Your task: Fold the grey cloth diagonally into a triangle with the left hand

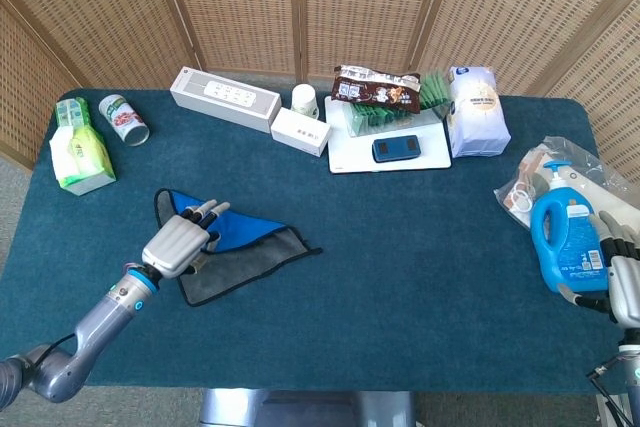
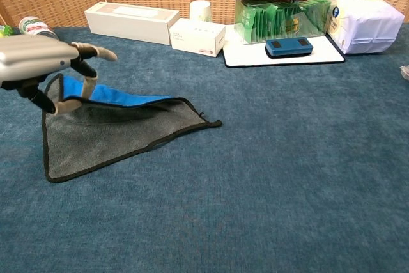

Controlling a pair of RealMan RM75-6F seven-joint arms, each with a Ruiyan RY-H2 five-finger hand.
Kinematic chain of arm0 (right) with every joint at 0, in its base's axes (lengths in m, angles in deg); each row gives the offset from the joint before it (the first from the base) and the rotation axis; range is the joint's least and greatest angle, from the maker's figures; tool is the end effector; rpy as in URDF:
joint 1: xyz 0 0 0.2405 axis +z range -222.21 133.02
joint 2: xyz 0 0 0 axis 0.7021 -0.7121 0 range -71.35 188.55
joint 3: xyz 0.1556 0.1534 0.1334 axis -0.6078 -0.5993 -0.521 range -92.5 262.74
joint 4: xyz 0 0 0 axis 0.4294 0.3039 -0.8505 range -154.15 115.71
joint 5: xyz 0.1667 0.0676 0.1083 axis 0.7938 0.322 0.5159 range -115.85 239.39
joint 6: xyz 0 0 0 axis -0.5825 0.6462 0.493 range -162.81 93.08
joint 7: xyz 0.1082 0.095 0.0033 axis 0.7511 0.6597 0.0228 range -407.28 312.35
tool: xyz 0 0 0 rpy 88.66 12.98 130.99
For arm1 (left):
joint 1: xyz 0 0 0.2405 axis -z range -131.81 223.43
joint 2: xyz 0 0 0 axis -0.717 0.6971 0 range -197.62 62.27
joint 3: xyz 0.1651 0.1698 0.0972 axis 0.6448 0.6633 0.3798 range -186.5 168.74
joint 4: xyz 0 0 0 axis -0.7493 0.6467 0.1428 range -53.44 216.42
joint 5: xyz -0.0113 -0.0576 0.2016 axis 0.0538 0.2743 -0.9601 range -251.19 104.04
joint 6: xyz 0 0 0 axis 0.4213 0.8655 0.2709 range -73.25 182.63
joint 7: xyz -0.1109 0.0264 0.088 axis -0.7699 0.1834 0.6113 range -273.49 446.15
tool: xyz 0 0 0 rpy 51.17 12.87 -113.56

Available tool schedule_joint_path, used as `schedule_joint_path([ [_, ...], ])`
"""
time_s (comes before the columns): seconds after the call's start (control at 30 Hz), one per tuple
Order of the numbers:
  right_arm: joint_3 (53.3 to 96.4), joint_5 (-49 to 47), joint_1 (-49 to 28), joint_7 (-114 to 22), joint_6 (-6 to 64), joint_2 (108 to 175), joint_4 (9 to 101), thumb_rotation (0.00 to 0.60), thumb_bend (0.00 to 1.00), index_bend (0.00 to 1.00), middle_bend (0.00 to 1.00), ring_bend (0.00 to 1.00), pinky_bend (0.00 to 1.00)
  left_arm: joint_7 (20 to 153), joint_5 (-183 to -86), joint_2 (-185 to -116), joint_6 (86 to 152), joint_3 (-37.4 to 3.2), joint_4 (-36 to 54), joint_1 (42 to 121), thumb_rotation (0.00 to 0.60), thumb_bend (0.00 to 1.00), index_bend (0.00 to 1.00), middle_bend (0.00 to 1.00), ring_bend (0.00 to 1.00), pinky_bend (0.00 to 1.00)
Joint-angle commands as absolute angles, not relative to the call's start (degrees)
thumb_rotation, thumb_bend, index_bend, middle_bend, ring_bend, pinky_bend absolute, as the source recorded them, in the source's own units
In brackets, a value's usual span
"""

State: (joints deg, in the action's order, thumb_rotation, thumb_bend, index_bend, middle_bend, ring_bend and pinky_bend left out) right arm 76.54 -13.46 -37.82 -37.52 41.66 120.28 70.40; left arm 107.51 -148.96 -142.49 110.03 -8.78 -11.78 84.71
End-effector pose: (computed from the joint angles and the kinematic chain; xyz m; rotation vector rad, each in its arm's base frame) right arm -0.3401 -0.2118 0.1856 1.2020 -1.0600 0.9089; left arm -0.1904 0.3002 0.0280 -2.0813 -0.7245 -0.7350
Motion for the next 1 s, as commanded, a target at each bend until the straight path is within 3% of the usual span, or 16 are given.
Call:
schedule_joint_path([
  [0.03,76.5,-13.4,-37.8,-37.5,41.7,120.3,70.4,0.6,0.0,0.0,0.0,0.0,0.0,107.6,-149.4,-142.4,110.0,-8.3,-12.0,84.3,0.6,0.56,0.69,0.0,0.01,0.19],
  [1.0,76.7,-13.6,-37.9,-37.8,41.9,120.3,70.6,0.6,0.0,0.0,0.0,0.0,0.0,107.1,-157.3,-139.6,108.5,-3.0,-11.1,81.8,0.6,0.57,0.68,0.0,0.01,0.19],
])
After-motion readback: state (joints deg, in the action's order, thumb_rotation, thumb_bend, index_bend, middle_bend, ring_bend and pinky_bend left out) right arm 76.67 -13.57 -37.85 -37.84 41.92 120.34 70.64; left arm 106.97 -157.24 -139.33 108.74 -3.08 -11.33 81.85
